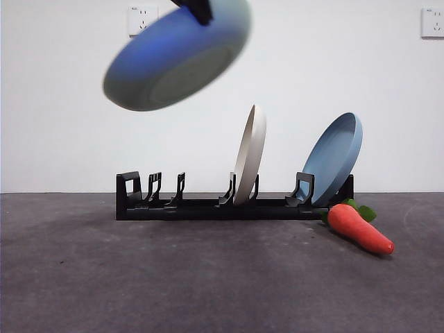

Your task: Take the green plate from the plate rack,put the plate on the table,take the carrot from the table,put the carrot in the plate

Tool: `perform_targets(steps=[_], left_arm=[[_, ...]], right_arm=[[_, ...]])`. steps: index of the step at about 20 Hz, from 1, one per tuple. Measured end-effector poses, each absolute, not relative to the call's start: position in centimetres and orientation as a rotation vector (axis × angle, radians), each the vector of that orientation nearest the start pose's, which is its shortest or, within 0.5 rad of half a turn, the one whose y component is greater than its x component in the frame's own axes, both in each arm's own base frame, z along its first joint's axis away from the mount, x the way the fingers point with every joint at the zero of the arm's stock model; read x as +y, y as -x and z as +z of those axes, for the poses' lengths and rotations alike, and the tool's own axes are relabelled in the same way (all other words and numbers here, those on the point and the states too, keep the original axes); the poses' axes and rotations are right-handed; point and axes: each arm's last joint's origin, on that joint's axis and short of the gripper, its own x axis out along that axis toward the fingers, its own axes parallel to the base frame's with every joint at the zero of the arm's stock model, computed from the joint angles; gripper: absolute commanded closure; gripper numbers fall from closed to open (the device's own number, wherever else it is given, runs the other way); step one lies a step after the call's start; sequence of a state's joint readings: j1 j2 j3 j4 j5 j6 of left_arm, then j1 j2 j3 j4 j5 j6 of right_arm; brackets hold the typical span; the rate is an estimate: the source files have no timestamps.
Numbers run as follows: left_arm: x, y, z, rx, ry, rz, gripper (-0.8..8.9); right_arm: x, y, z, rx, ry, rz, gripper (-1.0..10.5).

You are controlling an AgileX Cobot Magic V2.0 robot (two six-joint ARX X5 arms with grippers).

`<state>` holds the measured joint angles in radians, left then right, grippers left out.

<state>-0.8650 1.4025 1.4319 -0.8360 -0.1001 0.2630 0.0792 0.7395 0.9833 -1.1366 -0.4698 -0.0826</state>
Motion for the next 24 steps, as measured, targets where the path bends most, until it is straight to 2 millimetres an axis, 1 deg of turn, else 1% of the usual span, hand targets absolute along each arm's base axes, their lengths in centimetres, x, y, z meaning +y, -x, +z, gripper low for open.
perform_targets(steps=[2, 4, 7, 10, 13, 15, 21, 24], left_arm=[[-23.4, -18.1, 35.1, 0.643, -0.696, -0.825, 8.20], [-24.8, -17.9, 33.8, 0.665, -0.765, -0.826, 8.20], [-26.9, -18.7, 30.8, 0.738, -0.850, -0.827, 8.20], [-28.1, -19.5, 27.2, 0.799, -0.897, -0.825, 8.20], [-28.1, -19.5, 23.2, 0.843, -0.932, -0.814, 8.20], [-27.9, -19.4, 21.3, 0.832, -0.934, -0.799, 8.20], [-27.1, -18.9, 18.0, 0.800, -0.926, -0.801, 8.20], [-26.7, -18.5, 17.1, 0.798, -0.963, -0.814, 8.13]], right_arm=[[2.2, -10.6, 32.6, 0.864, -0.100, 0.547, 2.9], [2.2, -10.6, 32.6, 0.864, -0.100, 0.547, 2.9], [2.2, -10.6, 32.6, 0.865, -0.104, 0.545, 2.9], [2.2, -10.6, 32.6, 0.867, -0.107, 0.544, 2.9], [2.2, -10.6, 32.6, 0.867, -0.107, 0.544, 2.9], [2.1, -10.6, 32.6, 0.866, -0.106, 0.543, 2.9], [2.2, -10.8, 32.5, 0.878, -0.109, 0.542, 2.9], [2.2, -11.3, 32.3, 0.897, -0.113, 0.541, 2.9]])
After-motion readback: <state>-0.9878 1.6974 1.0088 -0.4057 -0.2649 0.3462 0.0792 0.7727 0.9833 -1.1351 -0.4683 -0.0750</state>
